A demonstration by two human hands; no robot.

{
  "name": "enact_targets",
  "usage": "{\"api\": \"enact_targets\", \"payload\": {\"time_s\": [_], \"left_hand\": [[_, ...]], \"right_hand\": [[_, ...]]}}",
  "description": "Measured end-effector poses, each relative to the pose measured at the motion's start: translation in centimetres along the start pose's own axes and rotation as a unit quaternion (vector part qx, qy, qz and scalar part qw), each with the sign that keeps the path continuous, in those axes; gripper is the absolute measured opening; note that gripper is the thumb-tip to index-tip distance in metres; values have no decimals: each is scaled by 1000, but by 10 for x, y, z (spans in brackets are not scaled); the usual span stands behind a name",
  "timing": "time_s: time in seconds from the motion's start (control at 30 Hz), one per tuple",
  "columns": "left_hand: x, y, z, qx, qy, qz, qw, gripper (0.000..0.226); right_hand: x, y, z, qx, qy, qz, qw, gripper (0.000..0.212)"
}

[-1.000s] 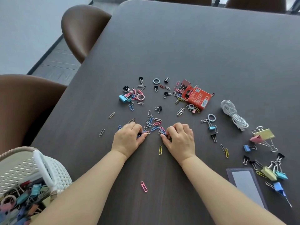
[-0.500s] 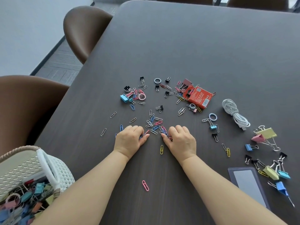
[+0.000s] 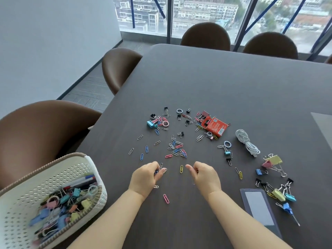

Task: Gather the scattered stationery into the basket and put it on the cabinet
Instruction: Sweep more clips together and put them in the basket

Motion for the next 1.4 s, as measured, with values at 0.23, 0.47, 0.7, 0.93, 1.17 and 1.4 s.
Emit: {"api": "enact_targets", "payload": {"time_s": [0.23,0.47,0.7,0.93,1.17,1.4], "left_hand": [[-143,-3,38,-7,141,-24,990,38],[-221,-68,110,-157,5,-45,987,21],[-243,-94,140,-137,-46,-92,985,12],[-255,-97,157,-107,-25,-141,984,7],[-250,-78,151,-86,13,-154,984,11],[-217,-33,126,-29,17,-175,984,14]], "right_hand": [[-20,-109,47,-68,-17,-200,977,42],[26,-226,106,-174,-88,-241,951,38],[71,-281,132,-241,-122,-154,950,27],[97,-281,139,-273,-176,-17,946,28],[69,-261,137,-276,-47,29,959,23],[30,-198,130,-240,-6,46,970,23]]}}
Point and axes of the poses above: each hand's wrist, its own z-axis away from the middle knuckle, its own x-axis out of the palm, y = z × x, the point moved 3 cm from there along -z, towards the middle knuckle, and after that the axes turned 9 degrees about x, right-handed, at the moved point
